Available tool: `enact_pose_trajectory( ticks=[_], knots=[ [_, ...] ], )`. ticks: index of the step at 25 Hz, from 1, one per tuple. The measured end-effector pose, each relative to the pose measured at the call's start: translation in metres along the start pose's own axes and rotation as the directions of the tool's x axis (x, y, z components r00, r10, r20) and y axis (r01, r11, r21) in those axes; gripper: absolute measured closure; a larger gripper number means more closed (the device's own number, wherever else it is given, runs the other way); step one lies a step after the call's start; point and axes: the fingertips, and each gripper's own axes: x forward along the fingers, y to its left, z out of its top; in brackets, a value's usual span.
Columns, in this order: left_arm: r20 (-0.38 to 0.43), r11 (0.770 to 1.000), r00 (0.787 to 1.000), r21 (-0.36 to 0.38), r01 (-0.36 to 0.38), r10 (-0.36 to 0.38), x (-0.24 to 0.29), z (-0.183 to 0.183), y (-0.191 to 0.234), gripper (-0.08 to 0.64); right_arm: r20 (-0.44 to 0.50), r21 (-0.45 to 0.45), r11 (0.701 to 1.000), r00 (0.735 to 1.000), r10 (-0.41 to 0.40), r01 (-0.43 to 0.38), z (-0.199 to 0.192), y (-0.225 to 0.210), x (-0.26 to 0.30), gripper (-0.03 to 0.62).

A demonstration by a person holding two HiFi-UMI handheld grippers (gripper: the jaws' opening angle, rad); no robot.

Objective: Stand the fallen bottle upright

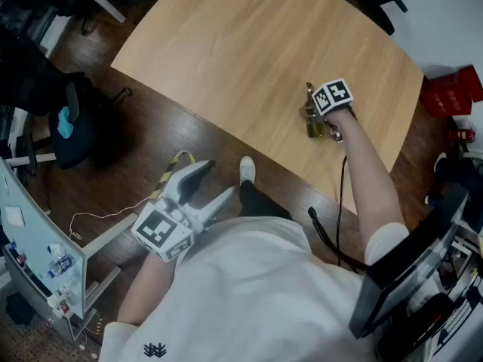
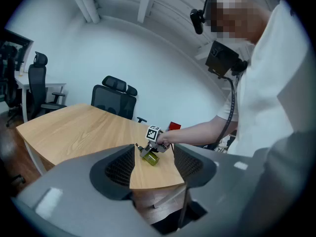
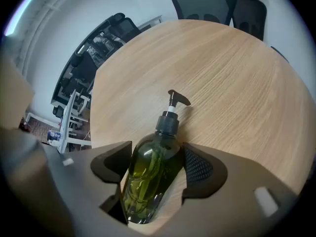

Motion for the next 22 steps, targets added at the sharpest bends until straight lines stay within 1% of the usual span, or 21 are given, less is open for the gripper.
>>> enact_pose_trajectory(
  ticks=[2, 4, 6, 7, 8, 9, 10, 12, 14, 15, 16, 17, 19, 22],
  knots=[
    [0.011, 1.0, 1.0, -0.012, -0.002, 0.002, 0.002, 0.004, 0.003, 0.312, 0.02, 0.003, 1.0, 1.0, 0.0, 0.0, 0.001, 0.002, -0.002, 0.27],
    [0.019, 1.0, 1.0, -0.017, -0.001, 0.001, 0.007, 0.009, 0.004, 0.314, 0.056, -0.012, 1.0, 0.998, -0.017, 0.018, 0.004, 0.0, -0.009, 0.274],
    [0.02, 1.0, 1.0, -0.006, 0.004, -0.004, 0.011, 0.014, 0.004, 0.316, 0.142, -0.046, 0.997, 0.988, -0.06, 0.067, 0.013, -0.002, -0.026, 0.276],
    [0.018, 1.0, 1.0, 0.001, 0.008, -0.008, 0.012, 0.015, 0.004, 0.316, 0.206, -0.061, 0.993, 0.975, -0.089, 0.104, 0.021, -0.003, -0.038, 0.277],
    [0.014, 1.0, 1.0, 0.007, 0.011, -0.011, 0.013, 0.016, 0.005, 0.316, 0.277, -0.073, 0.986, 0.953, -0.123, 0.148, 0.029, -0.005, -0.051, 0.278],
    [0.01, 1.0, 1.0, 0.011, 0.014, -0.014, 0.015, 0.018, 0.005, 0.316, 0.35, -0.08, 0.977, 0.923, -0.158, 0.197, 0.038, -0.008, -0.065, 0.279],
    [0.005, 1.0, 1.0, 0.014, 0.018, -0.018, 0.018, 0.019, 0.005, 0.316, 0.42, -0.083, 0.965, 0.887, -0.191, 0.247, 0.047, -0.013, -0.078, 0.28],
    [-0.003, 0.999, 1.0, 0.021, 0.027, -0.027, 0.023, 0.021, 0.004, 0.316, 0.546, -0.083, 0.938, 0.803, -0.239, 0.336, 0.059, -0.022, -0.097, 0.281],
    [-0.013, 0.999, 0.999, 0.034, 0.038, -0.038, 0.024, 0.023, 0.003, 0.316, 0.642, -0.062, 0.919, 0.721, -0.262, 0.389, 0.065, -0.028, -0.106, 0.282],
    [-0.018, 0.998, 0.999, 0.04, 0.043, -0.042, 0.026, 0.024, 0.002, 0.316, 0.674, -0.044, 0.916, 0.689, -0.268, 0.399, 0.065, -0.032, -0.107, 0.282],
    [-0.024, 0.998, 0.999, 0.044, 0.046, -0.045, 0.027, 0.024, 0.001, 0.316, 0.696, -0.027, 0.915, 0.665, -0.272, 0.403, 0.065, -0.034, -0.108, 0.282],
    [-0.029, 0.998, 0.999, 0.048, 0.046, -0.045, 0.027, 0.025, 0.0, 0.316, 0.71, -0.017, 0.912, 0.648, -0.277, 0.409, 0.064, -0.035, -0.107, 0.282],
    [-0.036, 0.998, 0.998, 0.055, 0.043, -0.041, 0.024, 0.025, 0.001, 0.316, 0.724, -0.023, 0.896, 0.626, -0.291, 0.444, 0.064, -0.031, -0.106, 0.281],
    [-0.042, 0.997, 0.998, 0.058, 0.045, -0.043, 0.014, 0.023, 0.002, 0.316, 0.734, -0.044, 0.861, 0.601, -0.317, 0.507, 0.063, -0.02, -0.104, 0.278]
  ],
)
